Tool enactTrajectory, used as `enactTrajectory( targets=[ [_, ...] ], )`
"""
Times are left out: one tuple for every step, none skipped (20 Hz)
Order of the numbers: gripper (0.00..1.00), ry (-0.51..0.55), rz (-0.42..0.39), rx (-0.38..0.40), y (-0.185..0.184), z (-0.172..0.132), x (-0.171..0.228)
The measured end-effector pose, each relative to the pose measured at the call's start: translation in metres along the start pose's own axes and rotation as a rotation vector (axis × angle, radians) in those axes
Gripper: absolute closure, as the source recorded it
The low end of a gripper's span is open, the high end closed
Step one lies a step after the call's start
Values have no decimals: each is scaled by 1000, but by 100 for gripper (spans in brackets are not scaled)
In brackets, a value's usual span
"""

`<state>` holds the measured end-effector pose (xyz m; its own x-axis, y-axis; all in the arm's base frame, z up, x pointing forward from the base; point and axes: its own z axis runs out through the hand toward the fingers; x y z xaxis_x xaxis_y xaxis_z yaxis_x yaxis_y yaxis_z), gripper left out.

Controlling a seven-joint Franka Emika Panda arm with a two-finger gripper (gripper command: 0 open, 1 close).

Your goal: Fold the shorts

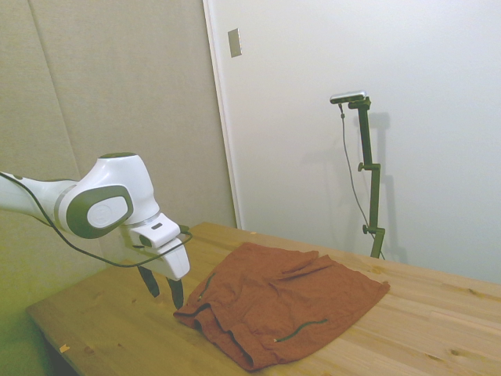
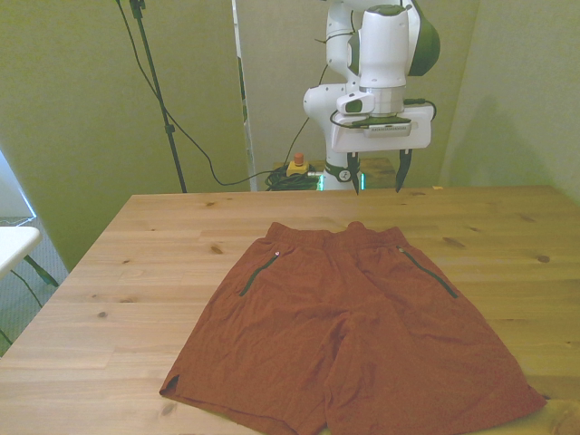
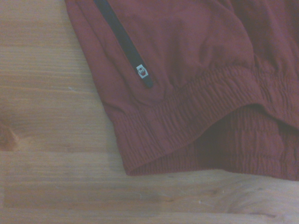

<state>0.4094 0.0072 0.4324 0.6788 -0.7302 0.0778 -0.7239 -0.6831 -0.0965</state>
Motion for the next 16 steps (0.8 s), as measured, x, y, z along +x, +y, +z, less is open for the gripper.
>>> enactTrajectory(
  targets=[
    [0,1,0,1,0,0,0],
    [0,11,-6,1,-1,1,0],
    [0,36,-27,-17,-6,0,-5],
    [0,74,-48,-46,-14,-1,-13],
    [0,114,-71,-76,-25,0,-25],
    [0,156,-90,-107,-35,1,-40],
    [0,200,-103,-141,-44,4,-53],
    [0,244,-113,-176,-48,7,-63],
    [0,287,-123,-210,-51,10,-70],
    [0,328,-132,-246,-52,13,-75],
    [0,371,-143,-284,-53,17,-78],
    [0,413,-153,-322,-54,22,-79],
    [0,453,-165,-361,-54,28,-79],
    [0,495,-179,-403,-54,35,-79],
    [0,534,-196,-447,-54,42,-77],
    [0,559,-212,-486,-55,50,-76]
  ],
)
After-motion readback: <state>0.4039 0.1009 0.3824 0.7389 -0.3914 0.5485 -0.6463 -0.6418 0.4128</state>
